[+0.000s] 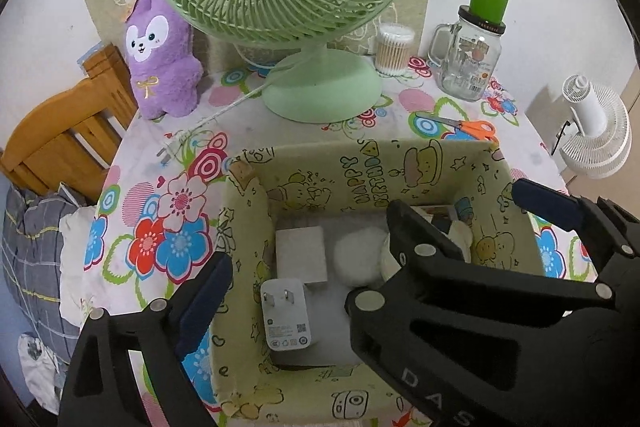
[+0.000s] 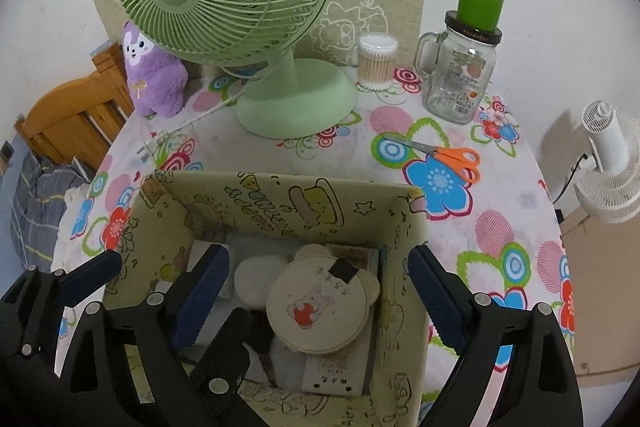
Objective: Organize rigid objects
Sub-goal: 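Open the left tool releasing the key fob while the right tool releases the bear-faced case, then withdraw both tools up out of the box and back over the table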
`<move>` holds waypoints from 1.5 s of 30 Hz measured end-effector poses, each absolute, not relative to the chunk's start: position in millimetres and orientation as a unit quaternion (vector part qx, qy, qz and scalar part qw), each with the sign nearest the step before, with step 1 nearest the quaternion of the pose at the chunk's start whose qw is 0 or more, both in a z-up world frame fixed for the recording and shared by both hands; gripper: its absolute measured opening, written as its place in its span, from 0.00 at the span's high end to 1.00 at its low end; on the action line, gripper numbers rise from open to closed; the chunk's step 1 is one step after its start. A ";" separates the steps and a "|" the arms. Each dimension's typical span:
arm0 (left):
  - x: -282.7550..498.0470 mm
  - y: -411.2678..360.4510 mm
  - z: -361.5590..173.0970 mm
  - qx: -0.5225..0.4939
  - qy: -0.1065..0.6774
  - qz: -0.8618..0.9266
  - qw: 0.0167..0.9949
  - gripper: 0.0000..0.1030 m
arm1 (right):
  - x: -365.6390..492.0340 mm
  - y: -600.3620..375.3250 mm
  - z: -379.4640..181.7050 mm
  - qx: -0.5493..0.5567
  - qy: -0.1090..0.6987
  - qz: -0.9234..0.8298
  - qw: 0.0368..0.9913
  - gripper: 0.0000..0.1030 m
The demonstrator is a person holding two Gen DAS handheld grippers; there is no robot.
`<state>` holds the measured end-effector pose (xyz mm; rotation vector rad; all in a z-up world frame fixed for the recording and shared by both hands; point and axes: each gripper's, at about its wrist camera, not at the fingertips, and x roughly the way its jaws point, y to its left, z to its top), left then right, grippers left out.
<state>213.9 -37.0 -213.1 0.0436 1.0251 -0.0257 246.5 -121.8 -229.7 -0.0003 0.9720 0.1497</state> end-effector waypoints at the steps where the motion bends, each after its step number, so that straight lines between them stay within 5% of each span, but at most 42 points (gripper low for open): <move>1: 212.6 -36.9 -211.0 0.021 0.490 -0.013 0.872 0.08 | 244.8 -122.9 -227.8 0.002 0.465 0.070 0.883 0.05; 45: 96.0 -31.3 -143.2 0.021 0.436 -0.039 0.899 0.07 | 120.3 -121.1 -154.5 -0.002 0.427 0.050 0.903 0.01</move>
